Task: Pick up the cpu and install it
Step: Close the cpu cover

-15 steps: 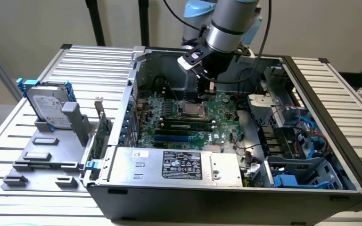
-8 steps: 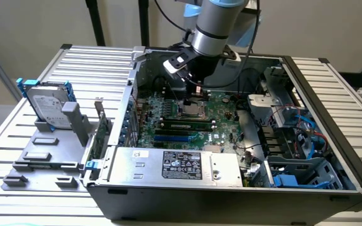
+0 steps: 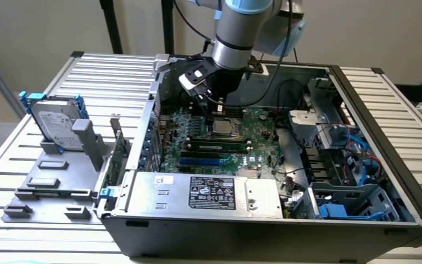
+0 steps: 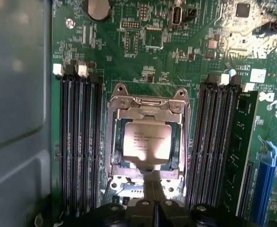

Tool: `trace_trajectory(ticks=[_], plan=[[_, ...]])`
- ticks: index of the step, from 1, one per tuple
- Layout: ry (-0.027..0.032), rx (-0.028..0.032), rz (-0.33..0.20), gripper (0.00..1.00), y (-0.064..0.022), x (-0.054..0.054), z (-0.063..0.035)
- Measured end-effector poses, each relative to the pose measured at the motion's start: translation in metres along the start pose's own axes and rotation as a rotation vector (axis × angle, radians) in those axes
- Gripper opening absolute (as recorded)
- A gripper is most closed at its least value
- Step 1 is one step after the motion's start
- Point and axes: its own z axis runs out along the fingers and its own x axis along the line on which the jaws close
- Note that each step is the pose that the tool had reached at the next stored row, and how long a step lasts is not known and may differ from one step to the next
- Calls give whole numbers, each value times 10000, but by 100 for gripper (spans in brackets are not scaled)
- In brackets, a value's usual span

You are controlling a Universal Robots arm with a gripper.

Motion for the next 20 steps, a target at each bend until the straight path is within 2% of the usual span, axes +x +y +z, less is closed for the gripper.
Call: trace_trajectory(ticks=[13, 20], plan=[[1, 1, 0, 11, 10, 1, 124], [10, -6, -1, 11, 5, 3, 131]])
